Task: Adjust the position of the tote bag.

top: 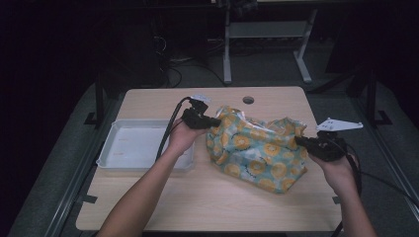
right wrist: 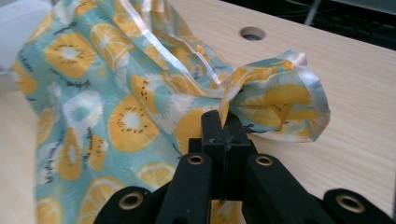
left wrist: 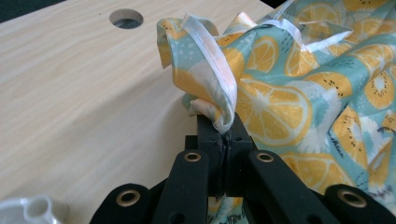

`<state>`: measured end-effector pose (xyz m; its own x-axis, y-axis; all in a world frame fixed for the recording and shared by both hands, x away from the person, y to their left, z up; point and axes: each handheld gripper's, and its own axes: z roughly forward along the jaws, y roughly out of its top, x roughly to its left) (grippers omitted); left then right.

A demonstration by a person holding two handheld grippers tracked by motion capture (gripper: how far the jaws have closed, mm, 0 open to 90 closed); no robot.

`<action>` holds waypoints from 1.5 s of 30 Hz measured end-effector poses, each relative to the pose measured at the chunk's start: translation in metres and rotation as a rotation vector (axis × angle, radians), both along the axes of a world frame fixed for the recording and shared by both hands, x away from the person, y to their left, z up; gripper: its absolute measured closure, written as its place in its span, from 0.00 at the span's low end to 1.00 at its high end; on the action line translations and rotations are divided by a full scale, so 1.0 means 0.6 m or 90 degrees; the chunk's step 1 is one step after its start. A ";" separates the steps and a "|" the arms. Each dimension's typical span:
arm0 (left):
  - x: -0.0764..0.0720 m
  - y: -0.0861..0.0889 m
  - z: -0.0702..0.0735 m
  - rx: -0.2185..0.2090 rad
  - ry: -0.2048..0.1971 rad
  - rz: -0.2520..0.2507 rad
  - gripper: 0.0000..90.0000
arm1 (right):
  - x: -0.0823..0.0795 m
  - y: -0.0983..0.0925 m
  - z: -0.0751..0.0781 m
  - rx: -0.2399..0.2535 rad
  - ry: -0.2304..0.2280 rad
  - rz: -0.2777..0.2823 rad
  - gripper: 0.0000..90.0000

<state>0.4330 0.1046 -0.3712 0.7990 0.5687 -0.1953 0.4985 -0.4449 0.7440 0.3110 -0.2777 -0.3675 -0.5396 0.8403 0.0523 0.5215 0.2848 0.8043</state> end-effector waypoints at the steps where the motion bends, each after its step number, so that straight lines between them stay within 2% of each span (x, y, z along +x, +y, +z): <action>1: -0.007 0.003 0.000 0.001 -0.003 -0.003 0.97 | -0.013 0.008 -0.001 -0.003 -0.001 0.013 1.00; 5: -0.036 0.014 -0.005 0.005 -0.009 -0.012 0.97 | -0.029 0.020 -0.010 -0.006 0.012 0.032 1.00; 6: -0.043 0.016 -0.009 0.005 -0.008 -0.012 0.97 | -0.038 0.030 -0.021 -0.016 0.030 0.042 1.00; 7: -0.049 0.017 -0.013 0.006 -0.007 -0.013 0.97 | -0.038 0.030 -0.021 -0.016 0.030 0.042 1.00; 11: -0.068 0.022 -0.030 0.022 0.000 -0.025 0.97 | -0.052 0.050 -0.048 -0.033 0.069 0.062 1.00; 14: -0.082 0.022 -0.046 0.038 0.003 -0.035 0.97 | -0.056 0.061 -0.065 -0.046 0.087 0.076 1.00; 18: -0.088 0.020 -0.064 0.054 0.013 -0.044 0.96 | -0.058 0.074 -0.086 -0.061 0.122 0.089 1.00; 19: -0.088 0.018 -0.066 0.048 0.015 -0.038 0.96 | -0.057 0.078 -0.091 -0.068 0.128 0.092 1.00; 20: -0.086 0.019 -0.066 0.054 0.014 -0.043 0.96 | -0.055 0.079 -0.092 -0.069 0.130 0.090 1.00; 21: -0.084 0.018 -0.066 0.045 0.020 -0.036 0.95 | -0.053 0.080 -0.092 -0.068 0.132 0.090 1.00; 23: -0.082 0.020 -0.065 0.048 0.030 -0.037 0.90 | -0.051 0.078 -0.087 -0.065 0.125 0.086 1.00; 24: -0.082 0.021 -0.065 0.046 0.032 -0.035 0.85 | -0.051 0.074 -0.083 -0.066 0.121 0.078 0.93; 25: -0.082 0.022 -0.065 0.049 0.034 -0.033 0.85 | -0.051 0.074 -0.083 -0.066 0.121 0.078 0.93; 26: -0.082 0.024 -0.064 0.056 0.033 -0.037 0.84 | -0.050 0.070 -0.083 -0.060 0.121 0.072 0.85; 27: -0.083 0.024 -0.065 0.051 0.033 -0.033 0.84 | -0.050 0.067 -0.083 -0.053 0.125 0.064 0.80; 28: -0.083 0.027 -0.065 0.052 0.031 -0.032 0.87 | -0.050 0.059 -0.078 -0.043 0.115 0.046 0.65; 31: -0.082 0.027 -0.066 0.051 0.030 -0.033 0.90 | -0.051 0.050 -0.064 -0.029 0.107 0.027 0.60; 32: -0.082 0.026 -0.066 0.050 0.030 -0.031 0.92 | -0.046 0.041 -0.048 -0.024 0.082 0.013 0.54; 33: -0.082 0.025 -0.066 0.050 0.030 -0.035 0.92 | -0.046 0.041 -0.048 -0.024 0.082 0.013 0.54; 36: -0.083 0.022 -0.065 0.055 0.021 -0.042 0.95 | -0.027 0.030 -0.027 -0.024 0.062 -0.017 0.49; 38: -0.082 0.023 -0.064 0.063 0.018 -0.049 0.95 | -0.003 0.023 -0.020 -0.021 0.065 -0.034 0.46; 41: -0.084 0.021 -0.065 0.058 0.023 -0.045 0.96 | 0.045 0.017 -0.030 -0.026 0.099 -0.056 0.44; 42: -0.084 0.021 -0.066 0.057 0.024 -0.046 0.96 | 0.078 0.015 -0.050 -0.029 0.125 -0.056 0.44; 43: -0.084 0.020 -0.066 0.057 0.024 -0.047 0.96 | 0.078 0.015 -0.050 -0.029 0.125 -0.056 0.44; 45: -0.083 0.020 -0.066 0.056 0.023 -0.048 0.96 | 0.104 0.019 -0.072 -0.036 0.154 -0.054 0.44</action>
<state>0.3830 0.1168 -0.4111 0.8336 0.5232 -0.1771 0.4868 -0.5446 0.6829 0.3735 -0.2661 -0.4107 -0.4442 0.8874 0.1232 0.7204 0.2720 0.6380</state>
